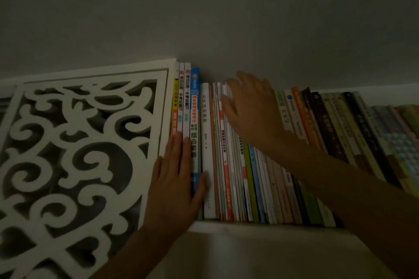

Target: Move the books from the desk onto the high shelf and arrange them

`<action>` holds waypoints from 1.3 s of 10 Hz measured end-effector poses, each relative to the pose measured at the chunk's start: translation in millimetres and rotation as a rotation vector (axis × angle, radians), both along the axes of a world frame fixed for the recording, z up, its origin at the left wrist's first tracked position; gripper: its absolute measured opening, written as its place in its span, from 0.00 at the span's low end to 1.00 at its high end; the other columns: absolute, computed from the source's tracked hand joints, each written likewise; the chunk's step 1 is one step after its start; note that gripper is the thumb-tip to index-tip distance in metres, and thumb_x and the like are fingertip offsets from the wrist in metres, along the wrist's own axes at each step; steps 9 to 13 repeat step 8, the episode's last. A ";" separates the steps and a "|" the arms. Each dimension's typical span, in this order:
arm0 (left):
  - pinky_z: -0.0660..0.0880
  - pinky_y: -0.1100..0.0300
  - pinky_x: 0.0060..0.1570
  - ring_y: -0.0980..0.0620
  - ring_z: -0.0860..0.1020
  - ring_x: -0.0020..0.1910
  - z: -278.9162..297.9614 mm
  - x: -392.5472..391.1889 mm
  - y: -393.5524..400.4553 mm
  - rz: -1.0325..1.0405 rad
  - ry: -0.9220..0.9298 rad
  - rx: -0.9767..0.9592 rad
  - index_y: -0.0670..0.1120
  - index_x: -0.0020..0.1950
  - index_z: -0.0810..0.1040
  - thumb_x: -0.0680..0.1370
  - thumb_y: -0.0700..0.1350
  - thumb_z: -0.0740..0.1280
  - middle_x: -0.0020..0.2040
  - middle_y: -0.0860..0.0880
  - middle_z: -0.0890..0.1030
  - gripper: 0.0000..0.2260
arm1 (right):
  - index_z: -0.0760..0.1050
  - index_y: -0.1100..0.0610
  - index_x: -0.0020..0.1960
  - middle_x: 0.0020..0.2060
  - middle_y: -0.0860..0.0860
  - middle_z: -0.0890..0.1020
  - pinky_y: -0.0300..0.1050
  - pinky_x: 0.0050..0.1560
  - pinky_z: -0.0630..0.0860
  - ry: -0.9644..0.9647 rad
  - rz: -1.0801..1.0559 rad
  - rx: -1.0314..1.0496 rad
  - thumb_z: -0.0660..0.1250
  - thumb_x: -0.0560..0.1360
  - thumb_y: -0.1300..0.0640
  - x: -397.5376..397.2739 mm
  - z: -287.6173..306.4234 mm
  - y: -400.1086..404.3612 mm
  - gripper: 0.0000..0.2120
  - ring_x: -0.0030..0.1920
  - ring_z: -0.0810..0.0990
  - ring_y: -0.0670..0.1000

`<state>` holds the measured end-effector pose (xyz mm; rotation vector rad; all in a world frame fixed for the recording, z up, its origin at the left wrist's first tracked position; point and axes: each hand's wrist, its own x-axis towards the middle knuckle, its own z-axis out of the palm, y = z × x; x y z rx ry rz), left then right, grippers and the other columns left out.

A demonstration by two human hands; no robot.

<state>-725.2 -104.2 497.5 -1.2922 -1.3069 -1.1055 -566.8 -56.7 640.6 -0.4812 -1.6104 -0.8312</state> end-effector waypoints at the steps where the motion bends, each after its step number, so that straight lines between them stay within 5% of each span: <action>1: 0.47 0.44 0.69 0.53 0.43 0.75 3.0 4.5 -7.0 0.075 0.005 0.006 0.45 0.77 0.47 0.79 0.59 0.48 0.77 0.46 0.47 0.31 | 0.71 0.60 0.66 0.69 0.62 0.68 0.67 0.70 0.57 0.019 -0.070 0.066 0.50 0.77 0.46 44.4 -39.6 10.5 0.25 0.69 0.66 0.64; 3: 0.50 0.42 0.66 0.46 0.62 0.72 28.7 91.1 -1.6 -0.015 0.245 -0.011 0.48 0.74 0.60 0.81 0.58 0.43 0.74 0.46 0.63 0.25 | 0.66 0.54 0.71 0.71 0.58 0.66 0.64 0.70 0.51 0.139 -0.240 -0.154 0.46 0.76 0.38 141.0 -18.1 46.9 0.31 0.71 0.63 0.61; 4: 0.40 0.49 0.70 0.49 0.49 0.76 30.1 116.7 25.6 -0.038 0.205 -0.077 0.52 0.77 0.50 0.79 0.63 0.43 0.77 0.49 0.51 0.29 | 0.67 0.57 0.70 0.65 0.59 0.73 0.58 0.65 0.64 0.060 -0.203 -0.137 0.41 0.75 0.33 155.7 -12.9 60.2 0.38 0.65 0.68 0.61; 6: 0.43 0.49 0.71 0.49 0.47 0.76 26.9 116.5 50.7 0.082 0.196 -0.055 0.50 0.77 0.51 0.79 0.65 0.44 0.77 0.48 0.52 0.31 | 0.71 0.56 0.65 0.58 0.56 0.76 0.52 0.54 0.68 0.117 -0.175 -0.122 0.49 0.75 0.39 151.1 -15.8 61.0 0.28 0.60 0.70 0.58; 7: 0.42 0.48 0.73 0.51 0.42 0.75 29.4 117.1 45.4 0.079 0.184 -0.105 0.51 0.77 0.47 0.78 0.67 0.40 0.77 0.49 0.49 0.32 | 0.69 0.56 0.68 0.62 0.57 0.74 0.55 0.62 0.65 0.068 -0.181 -0.137 0.44 0.75 0.38 153.5 -13.6 54.3 0.32 0.64 0.69 0.58; 8: 0.36 0.49 0.70 0.56 0.33 0.72 34.6 128.7 27.0 -0.104 0.045 -0.274 0.57 0.75 0.40 0.70 0.73 0.33 0.75 0.54 0.38 0.36 | 0.53 0.49 0.76 0.76 0.50 0.55 0.58 0.73 0.39 -0.058 -0.090 -0.353 0.46 0.79 0.38 163.0 -19.0 42.3 0.28 0.76 0.47 0.53; 13: 0.36 0.49 0.70 0.56 0.33 0.72 34.6 128.7 27.0 -0.104 0.045 -0.274 0.57 0.75 0.40 0.70 0.73 0.33 0.75 0.54 0.38 0.36 | 0.53 0.49 0.76 0.76 0.50 0.55 0.58 0.73 0.39 -0.058 -0.090 -0.353 0.46 0.79 0.38 163.0 -19.0 42.3 0.28 0.76 0.47 0.53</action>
